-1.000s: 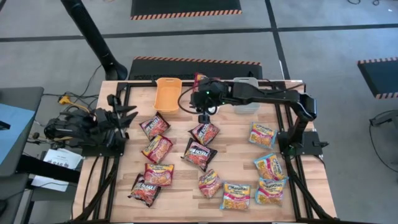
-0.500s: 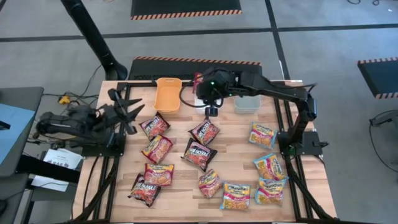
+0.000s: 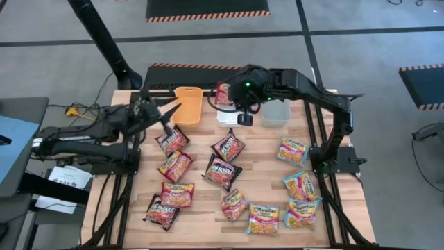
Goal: Sort Maruchan noodles
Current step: Put the red noodle pack into the white bin
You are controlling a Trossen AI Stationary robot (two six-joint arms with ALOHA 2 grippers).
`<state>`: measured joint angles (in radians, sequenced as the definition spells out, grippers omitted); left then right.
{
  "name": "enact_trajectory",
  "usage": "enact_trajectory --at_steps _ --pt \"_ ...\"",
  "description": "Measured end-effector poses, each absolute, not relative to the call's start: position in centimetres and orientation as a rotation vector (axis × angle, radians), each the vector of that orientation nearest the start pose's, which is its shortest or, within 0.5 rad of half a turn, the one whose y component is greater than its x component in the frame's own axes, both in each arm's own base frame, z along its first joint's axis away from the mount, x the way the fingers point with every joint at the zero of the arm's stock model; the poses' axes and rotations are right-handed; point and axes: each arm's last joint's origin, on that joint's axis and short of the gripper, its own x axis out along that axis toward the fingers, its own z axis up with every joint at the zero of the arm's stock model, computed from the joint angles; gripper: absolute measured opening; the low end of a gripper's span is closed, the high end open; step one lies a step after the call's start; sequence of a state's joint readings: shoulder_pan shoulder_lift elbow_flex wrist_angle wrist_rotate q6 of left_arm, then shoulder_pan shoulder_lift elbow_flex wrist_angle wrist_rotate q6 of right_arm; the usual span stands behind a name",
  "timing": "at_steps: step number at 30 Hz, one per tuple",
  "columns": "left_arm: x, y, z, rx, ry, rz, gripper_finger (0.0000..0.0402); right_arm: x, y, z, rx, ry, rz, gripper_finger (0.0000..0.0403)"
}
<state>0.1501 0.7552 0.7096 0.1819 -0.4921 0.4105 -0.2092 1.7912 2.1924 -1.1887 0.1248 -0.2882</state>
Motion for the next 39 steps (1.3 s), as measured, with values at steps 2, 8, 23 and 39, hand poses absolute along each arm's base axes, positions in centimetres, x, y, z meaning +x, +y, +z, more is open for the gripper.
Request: enact_trajectory --at_steps 2,8,23,39 --pt "17.3 4.9 34.7 0.353 0.024 0.664 0.0102 33.5 -7.5 45.3 -0.242 0.807 -0.214 0.0096" --pt "20.0 8.5 34.3 0.285 0.090 0.656 0.0102 32.3 -7.3 47.6 -0.245 0.743 -0.230 0.0096" --pt "25.8 15.5 30.7 0.167 0.257 0.554 0.0102 29.2 -6.2 49.2 -0.068 0.732 -0.285 0.0096" --pt "32.9 20.3 25.8 0.114 0.411 0.482 0.0102 29.1 -5.4 49.5 -0.037 0.714 -0.275 0.0096"
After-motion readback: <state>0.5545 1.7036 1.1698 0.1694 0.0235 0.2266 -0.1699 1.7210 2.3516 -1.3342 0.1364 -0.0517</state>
